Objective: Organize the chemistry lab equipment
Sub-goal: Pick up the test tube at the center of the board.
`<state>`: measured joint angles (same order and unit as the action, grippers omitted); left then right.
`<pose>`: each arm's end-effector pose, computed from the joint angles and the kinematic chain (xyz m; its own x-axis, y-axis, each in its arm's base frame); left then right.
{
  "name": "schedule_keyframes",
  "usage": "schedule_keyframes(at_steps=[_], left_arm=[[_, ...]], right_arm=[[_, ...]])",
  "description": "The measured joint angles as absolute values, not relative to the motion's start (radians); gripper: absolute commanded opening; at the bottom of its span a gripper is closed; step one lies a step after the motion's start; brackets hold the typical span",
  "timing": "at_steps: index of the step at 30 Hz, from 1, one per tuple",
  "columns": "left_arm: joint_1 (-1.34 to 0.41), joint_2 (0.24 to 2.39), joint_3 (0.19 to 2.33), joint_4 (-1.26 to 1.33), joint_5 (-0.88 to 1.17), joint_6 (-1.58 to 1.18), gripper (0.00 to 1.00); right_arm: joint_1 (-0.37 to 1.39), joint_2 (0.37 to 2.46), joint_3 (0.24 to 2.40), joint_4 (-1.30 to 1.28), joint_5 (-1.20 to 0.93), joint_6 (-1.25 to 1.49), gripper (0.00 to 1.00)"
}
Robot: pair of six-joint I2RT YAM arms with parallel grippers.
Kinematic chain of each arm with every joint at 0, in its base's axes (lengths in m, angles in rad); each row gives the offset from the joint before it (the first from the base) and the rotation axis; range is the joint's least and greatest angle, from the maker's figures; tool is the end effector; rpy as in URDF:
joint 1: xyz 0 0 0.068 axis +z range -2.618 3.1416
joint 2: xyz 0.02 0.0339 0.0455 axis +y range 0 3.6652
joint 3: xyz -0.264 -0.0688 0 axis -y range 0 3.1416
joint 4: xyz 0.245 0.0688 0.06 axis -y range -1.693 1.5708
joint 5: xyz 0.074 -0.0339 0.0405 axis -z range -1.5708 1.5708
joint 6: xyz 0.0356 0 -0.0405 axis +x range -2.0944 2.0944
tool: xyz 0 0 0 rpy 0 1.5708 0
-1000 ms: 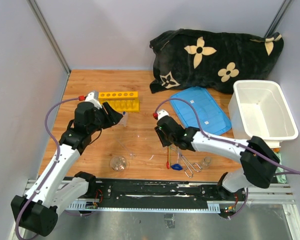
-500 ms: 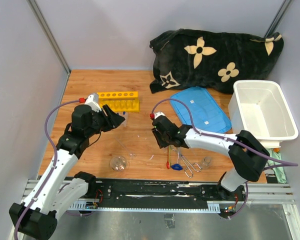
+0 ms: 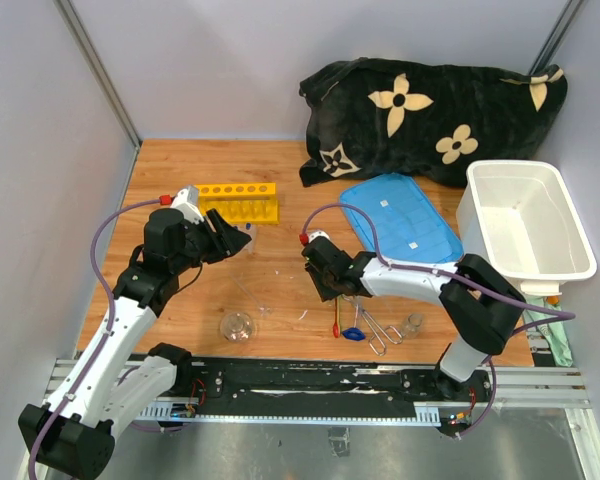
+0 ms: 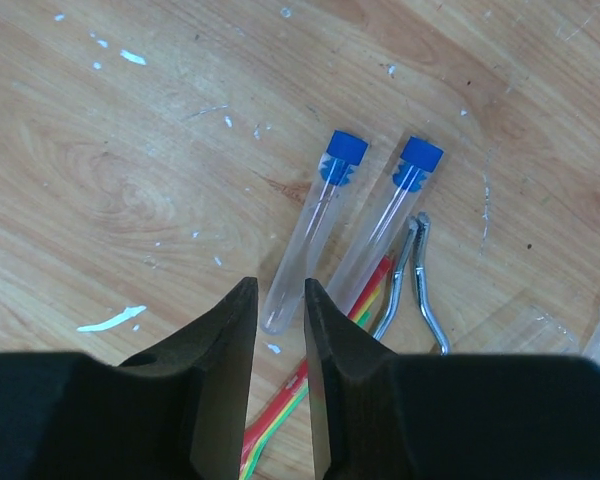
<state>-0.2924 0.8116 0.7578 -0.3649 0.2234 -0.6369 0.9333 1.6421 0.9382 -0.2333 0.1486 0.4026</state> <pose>0.1753 -0.0610 0.3075 -0.5954 -0.4264 -0.6809 0.1503 0.7735 -0.6157 0.2001 0.2613 0.1760 -0.7323 -0.3376 -0.5915 -0.4953 0.8601 0.1222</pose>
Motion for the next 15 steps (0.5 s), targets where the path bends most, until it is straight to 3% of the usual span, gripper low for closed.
schedule_keyframes(at_steps=[15], left_arm=[[-0.292, 0.813, 0.758, -0.365, 0.223, -0.637, 0.52]], right_arm=[[0.907, 1.674, 0.938, -0.195, 0.123, 0.402, 0.17]])
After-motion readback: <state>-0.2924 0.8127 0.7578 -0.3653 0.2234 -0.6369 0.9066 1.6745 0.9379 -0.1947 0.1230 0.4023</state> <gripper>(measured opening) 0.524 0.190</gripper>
